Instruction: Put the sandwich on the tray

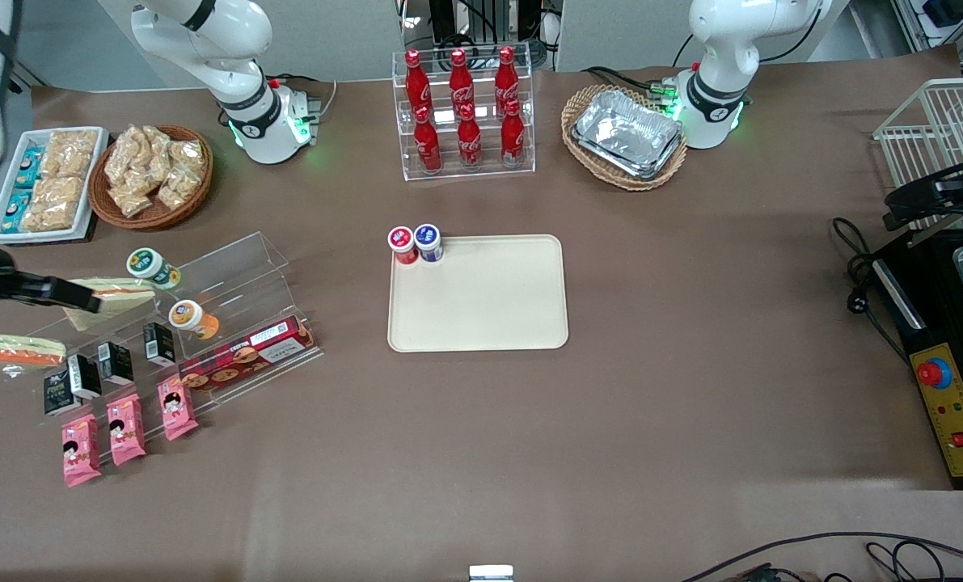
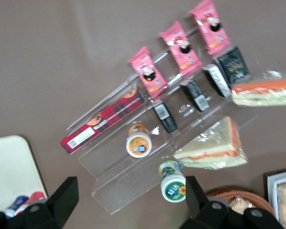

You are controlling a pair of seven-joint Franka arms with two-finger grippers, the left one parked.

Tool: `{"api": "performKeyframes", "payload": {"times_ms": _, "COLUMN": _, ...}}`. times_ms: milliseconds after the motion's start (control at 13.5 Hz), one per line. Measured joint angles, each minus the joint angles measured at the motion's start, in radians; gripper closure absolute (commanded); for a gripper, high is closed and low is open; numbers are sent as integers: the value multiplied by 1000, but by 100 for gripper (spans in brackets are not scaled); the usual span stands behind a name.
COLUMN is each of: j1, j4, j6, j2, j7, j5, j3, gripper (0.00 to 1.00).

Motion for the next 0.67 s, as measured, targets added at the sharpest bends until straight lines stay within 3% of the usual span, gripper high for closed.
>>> {"api": "performKeyframes", "payload": {"times_ms": 446, "j1": -198, "j4": 0, "j6": 3, "j2": -5, "j7": 45, "j5": 0, "j3": -8, "gripper": 0}}
{"api": "performKeyframes", "payload": {"times_ms": 669, "j1": -239, "j4": 0, "j6": 6, "j2": -2, "j7": 163, "j5": 0, "j3": -11, "gripper": 0}}
